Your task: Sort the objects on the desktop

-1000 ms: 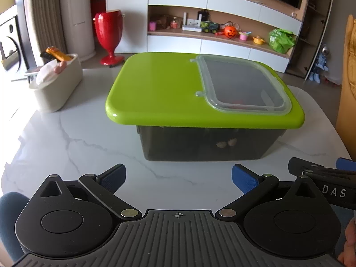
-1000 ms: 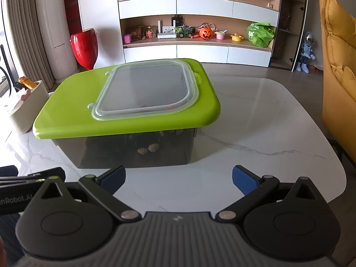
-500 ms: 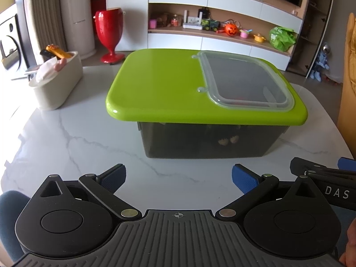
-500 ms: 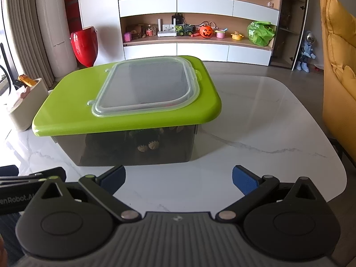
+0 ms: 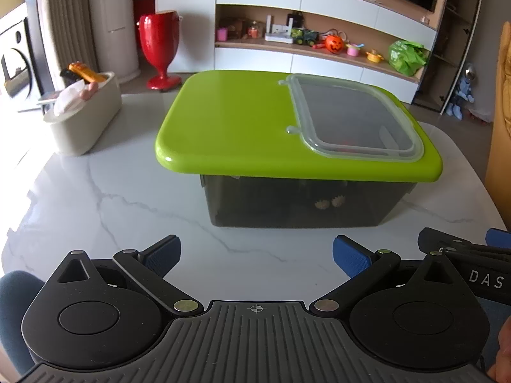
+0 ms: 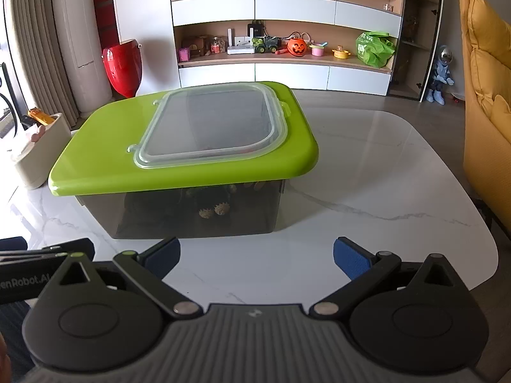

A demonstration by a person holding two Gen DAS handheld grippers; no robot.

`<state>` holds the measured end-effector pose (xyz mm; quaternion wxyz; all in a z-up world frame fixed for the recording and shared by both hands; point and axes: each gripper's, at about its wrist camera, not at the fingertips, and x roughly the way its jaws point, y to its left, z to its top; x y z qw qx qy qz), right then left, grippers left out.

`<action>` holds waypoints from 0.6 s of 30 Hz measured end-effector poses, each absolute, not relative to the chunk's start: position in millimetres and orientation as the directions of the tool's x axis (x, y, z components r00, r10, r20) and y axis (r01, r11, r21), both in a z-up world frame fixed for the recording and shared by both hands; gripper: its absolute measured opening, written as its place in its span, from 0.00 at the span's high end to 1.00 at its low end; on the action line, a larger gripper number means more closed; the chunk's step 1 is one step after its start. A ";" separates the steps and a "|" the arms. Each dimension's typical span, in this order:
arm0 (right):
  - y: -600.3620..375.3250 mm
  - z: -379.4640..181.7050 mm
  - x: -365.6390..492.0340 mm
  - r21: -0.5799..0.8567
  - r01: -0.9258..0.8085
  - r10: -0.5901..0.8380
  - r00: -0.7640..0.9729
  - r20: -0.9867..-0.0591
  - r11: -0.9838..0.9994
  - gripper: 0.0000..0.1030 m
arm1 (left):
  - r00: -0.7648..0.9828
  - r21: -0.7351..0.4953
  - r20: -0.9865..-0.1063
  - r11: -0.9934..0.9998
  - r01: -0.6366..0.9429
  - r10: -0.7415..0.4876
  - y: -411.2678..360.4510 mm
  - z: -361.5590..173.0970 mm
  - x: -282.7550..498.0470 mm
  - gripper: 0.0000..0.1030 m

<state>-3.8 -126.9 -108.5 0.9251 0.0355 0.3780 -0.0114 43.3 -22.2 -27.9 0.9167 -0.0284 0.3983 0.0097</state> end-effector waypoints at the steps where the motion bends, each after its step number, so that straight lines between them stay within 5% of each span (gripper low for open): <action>1: -126.7 -108.9 -3.8 0.057 0.047 0.006 0.714 -0.700 0.997 0.00 | 0.683 -0.043 -0.730 0.998 -0.040 -0.004 -22.3 -27.8 43.0 0.00; 18: -126.3 -108.3 -5.4 0.064 0.051 0.008 0.714 -0.700 0.997 0.00 | 0.694 -0.047 -0.720 0.998 -0.045 -0.003 -21.6 -25.0 39.9 0.00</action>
